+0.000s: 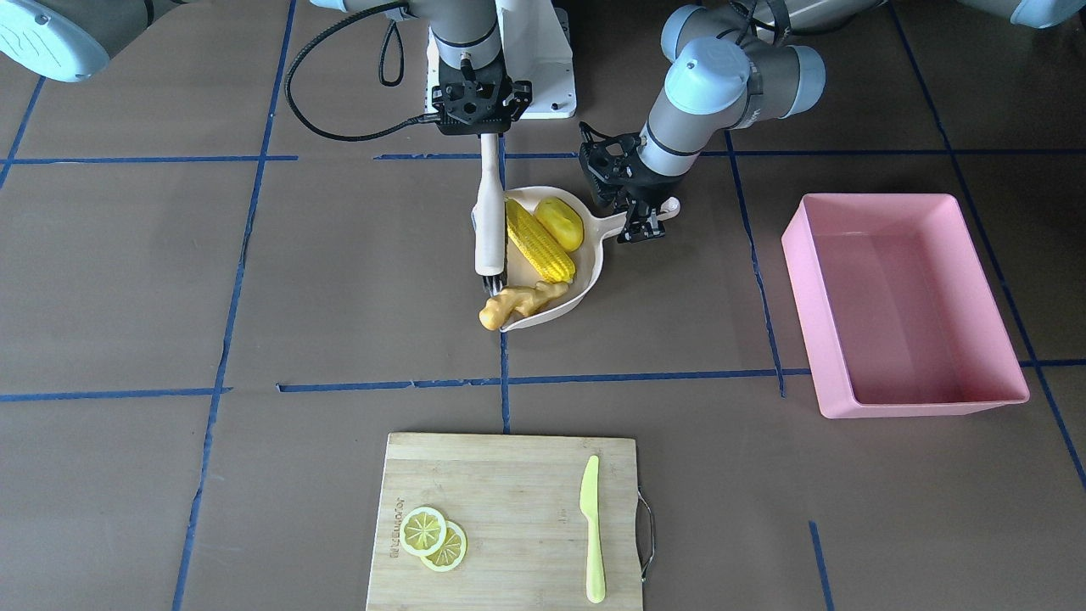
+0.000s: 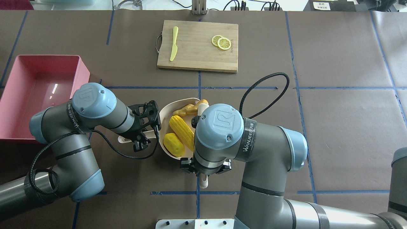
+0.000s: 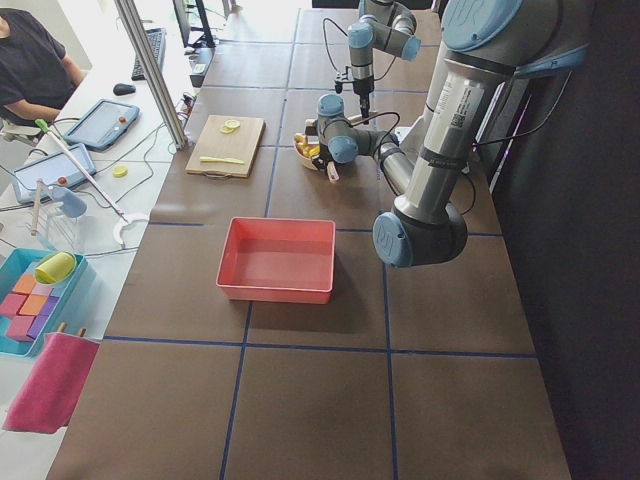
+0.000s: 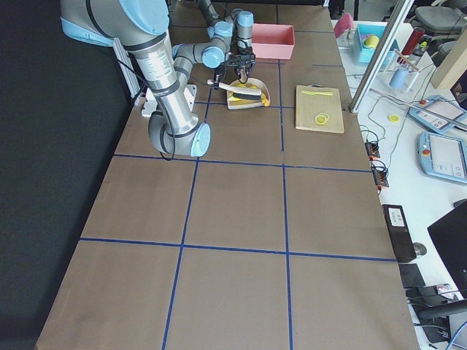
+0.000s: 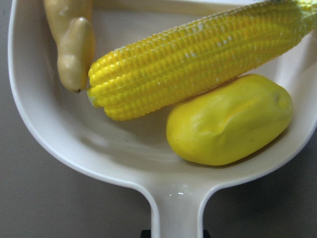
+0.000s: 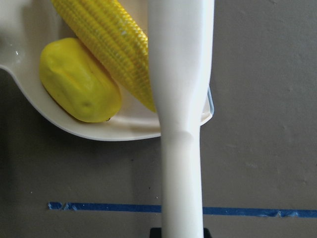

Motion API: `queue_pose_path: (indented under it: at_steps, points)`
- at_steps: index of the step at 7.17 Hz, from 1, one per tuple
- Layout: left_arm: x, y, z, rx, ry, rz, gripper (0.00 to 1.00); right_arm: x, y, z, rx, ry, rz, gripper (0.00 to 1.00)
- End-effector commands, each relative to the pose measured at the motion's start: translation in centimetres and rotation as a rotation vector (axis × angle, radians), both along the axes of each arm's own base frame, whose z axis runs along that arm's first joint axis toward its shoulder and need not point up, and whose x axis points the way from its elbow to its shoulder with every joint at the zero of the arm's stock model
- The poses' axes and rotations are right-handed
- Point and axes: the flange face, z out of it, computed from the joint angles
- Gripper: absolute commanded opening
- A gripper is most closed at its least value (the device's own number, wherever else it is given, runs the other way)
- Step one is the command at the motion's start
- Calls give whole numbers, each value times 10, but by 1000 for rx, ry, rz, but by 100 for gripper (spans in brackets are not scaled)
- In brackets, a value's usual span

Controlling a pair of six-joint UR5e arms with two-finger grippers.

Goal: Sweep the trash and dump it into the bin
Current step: 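Push the items deeper into the dustpan with the brush, then lift the brush away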

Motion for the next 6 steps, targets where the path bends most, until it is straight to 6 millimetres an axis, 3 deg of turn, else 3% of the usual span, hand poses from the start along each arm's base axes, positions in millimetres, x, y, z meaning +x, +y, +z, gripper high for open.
queue_pose_path:
  at_steps: [1,3,4,6]
  points:
    - [-2,0,-3,2,7,-1,0,19,7,-7,3,-8,-2,0]
    - [-3,1,-4,7,12,0,0,44,13,4,2,-4,1,0]
    - [-5,1,-7,9,17,-2,0,63,3,7,1,-6,29,0]
    - [-9,2,-15,-6,85,-38,0,109,0,36,-8,21,48,0]
